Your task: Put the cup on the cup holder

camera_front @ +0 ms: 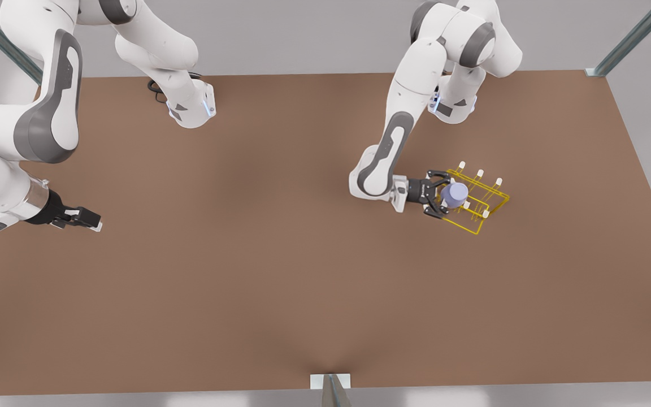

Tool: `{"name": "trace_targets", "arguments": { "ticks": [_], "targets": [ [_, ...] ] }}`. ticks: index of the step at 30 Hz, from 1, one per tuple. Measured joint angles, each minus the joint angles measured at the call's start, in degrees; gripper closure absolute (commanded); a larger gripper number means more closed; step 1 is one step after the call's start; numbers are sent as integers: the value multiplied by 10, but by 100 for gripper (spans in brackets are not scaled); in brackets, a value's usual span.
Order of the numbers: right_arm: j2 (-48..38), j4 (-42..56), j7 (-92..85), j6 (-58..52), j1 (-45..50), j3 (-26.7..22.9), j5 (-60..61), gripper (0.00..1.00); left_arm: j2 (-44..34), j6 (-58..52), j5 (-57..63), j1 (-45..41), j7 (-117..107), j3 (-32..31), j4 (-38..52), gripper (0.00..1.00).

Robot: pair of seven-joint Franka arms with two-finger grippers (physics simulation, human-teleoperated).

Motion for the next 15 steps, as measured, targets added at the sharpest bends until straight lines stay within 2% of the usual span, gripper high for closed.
{"name": "trace_targets", "arguments": {
  "ticks": [12,15],
  "targets": [
    [0,0,0,0,0,0,0,0,-22,-11,-21,-3,-25,-2,-10,0],
    [0,0,0,0,0,0,0,0,-33,-13,-39,-7,-28,-40,12,0]
  ]
}}
